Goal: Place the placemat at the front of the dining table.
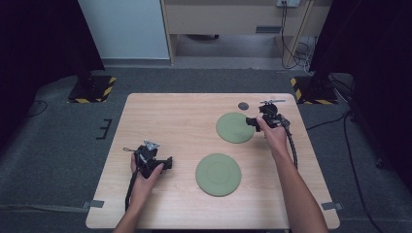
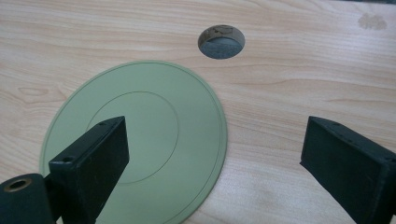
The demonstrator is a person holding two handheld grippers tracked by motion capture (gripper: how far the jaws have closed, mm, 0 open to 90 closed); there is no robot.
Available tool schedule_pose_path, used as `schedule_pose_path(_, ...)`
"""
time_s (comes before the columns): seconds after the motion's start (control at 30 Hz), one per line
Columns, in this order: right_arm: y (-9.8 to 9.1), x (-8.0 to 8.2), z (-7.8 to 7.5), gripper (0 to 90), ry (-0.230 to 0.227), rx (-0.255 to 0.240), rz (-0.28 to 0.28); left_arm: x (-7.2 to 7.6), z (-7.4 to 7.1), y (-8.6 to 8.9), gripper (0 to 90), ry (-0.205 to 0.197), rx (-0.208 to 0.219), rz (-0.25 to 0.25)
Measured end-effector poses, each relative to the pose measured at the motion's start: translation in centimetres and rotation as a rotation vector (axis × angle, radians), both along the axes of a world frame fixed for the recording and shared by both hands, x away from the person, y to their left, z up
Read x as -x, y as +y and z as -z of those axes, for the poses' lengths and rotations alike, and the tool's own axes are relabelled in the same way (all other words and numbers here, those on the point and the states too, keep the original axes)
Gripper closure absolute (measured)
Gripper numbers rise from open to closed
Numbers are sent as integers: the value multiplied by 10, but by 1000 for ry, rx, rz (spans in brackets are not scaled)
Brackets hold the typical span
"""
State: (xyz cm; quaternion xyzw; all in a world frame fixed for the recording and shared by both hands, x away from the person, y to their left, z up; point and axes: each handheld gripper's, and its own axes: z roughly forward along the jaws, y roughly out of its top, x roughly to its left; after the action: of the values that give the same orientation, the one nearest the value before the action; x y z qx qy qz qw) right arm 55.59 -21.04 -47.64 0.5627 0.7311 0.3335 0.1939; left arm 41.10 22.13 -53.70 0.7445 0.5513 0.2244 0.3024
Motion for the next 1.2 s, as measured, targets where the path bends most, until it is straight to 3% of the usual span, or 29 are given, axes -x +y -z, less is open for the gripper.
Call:
schedule_pose_path(0.2,-2,16,-11,71,-21,8,-7,1,0,3,0,1,0,30)
schedule_pose_path(0.47,-13,40,-28,71,-50,14,10,2,0,3,0,1,-1,34)
schedule_pose_path(1.2,-34,71,-25,64,-40,-2,-4,2,0,3,0,1,-1,34)
